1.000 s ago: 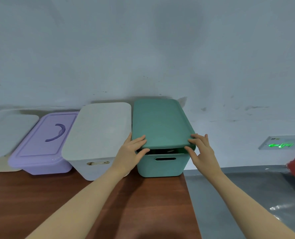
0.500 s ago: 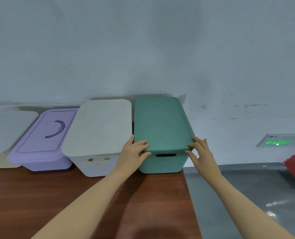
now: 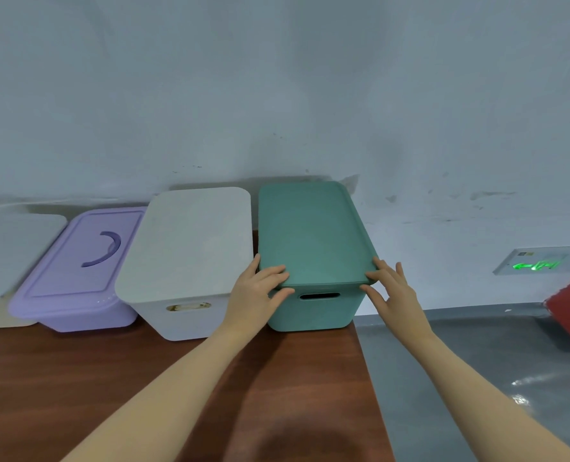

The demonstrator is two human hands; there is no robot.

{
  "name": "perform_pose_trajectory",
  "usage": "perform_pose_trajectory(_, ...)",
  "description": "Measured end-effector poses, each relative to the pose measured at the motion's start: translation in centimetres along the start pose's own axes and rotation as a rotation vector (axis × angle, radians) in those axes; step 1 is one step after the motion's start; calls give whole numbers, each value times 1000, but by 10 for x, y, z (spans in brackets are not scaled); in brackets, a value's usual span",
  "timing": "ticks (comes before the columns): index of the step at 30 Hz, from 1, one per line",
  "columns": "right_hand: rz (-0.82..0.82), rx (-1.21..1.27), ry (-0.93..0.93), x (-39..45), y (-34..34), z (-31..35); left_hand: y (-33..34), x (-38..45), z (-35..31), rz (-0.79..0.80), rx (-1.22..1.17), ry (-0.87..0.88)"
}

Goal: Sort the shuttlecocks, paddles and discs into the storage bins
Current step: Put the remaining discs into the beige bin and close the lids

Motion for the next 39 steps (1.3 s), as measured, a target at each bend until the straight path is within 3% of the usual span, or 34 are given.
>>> perform_pose_trajectory(9, 0, -332, -25, -6, 14, -3, 4, -7, 0, 72, 213, 109)
perform_pose_trajectory(13, -74, -399, -41, 0, 8, 6, 1, -2, -1, 85, 265, 158)
perform_pose_trajectory(17, -87, -417, -42, 17, 5, 14, 1, 14, -3, 148, 291, 97)
perform_pose_trajectory(23, 207, -480, 67, 57, 32, -1, 23, 56, 19, 406, 400, -57)
perform_pose_trajectory(27, 347, -533, 110, 93, 47, -12, 37, 83, 35, 491, 479, -105)
perform_pose_trajectory(39, 398, -577, 98, 202, 85, -39, 60, 178, 78, 460, 537, -207)
Point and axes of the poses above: each hand's wrist, its own x-axis towards the middle knuckle, its own y-axis out of the palm, z = x × y, the point moved 8 cm from there along x, towards the middle knuckle, and after that the axes turned 2 degrees about y, right-handed, at the moved point
